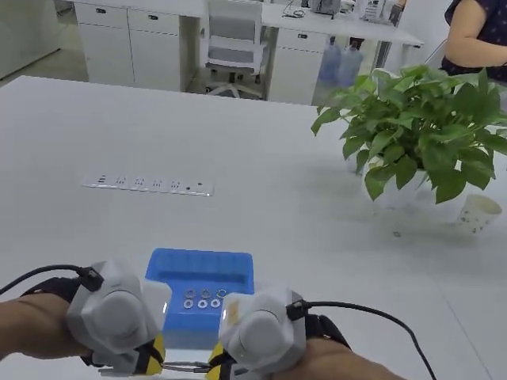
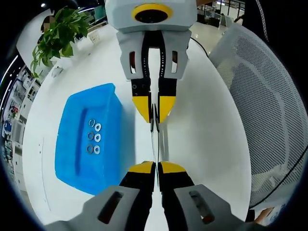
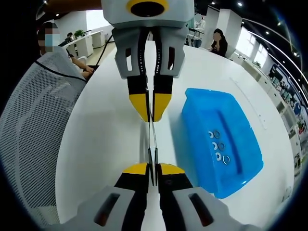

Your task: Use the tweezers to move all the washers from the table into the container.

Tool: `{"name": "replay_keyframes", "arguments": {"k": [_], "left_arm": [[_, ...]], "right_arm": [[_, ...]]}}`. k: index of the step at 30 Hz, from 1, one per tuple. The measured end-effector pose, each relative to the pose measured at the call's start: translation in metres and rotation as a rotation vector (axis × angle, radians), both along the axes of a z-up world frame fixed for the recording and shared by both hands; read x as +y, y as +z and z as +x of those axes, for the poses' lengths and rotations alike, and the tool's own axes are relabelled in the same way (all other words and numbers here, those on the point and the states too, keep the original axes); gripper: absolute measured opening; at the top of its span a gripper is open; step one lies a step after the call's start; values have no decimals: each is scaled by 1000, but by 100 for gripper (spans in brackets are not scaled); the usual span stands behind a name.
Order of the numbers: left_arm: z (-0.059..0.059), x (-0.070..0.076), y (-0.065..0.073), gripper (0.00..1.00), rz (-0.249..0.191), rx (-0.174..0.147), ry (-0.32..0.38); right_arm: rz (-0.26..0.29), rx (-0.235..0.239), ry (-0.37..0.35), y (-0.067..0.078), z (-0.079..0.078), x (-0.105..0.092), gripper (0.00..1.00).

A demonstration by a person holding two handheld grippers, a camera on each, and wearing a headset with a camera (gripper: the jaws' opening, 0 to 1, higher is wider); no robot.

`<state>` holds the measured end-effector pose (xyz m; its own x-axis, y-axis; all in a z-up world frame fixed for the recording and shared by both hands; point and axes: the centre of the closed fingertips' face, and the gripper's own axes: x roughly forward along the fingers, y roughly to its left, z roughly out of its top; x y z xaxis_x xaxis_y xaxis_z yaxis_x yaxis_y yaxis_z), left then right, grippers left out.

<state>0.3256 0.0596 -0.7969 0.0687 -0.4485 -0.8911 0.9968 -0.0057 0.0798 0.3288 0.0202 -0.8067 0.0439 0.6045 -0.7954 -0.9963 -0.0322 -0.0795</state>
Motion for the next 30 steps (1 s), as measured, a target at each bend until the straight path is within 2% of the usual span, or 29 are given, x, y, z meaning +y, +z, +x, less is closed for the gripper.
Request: {"name": "replay_keyframes", "arguments": {"k": [18, 30], "left_arm": [[-2, 0, -12, 7, 0, 19, 6], [-7, -1, -18, 8, -9, 39, 5]], "right_arm": [[-20, 28, -6, -11, -1, 0, 10], [-13, 62, -28, -11, -3, 1, 12]]}}
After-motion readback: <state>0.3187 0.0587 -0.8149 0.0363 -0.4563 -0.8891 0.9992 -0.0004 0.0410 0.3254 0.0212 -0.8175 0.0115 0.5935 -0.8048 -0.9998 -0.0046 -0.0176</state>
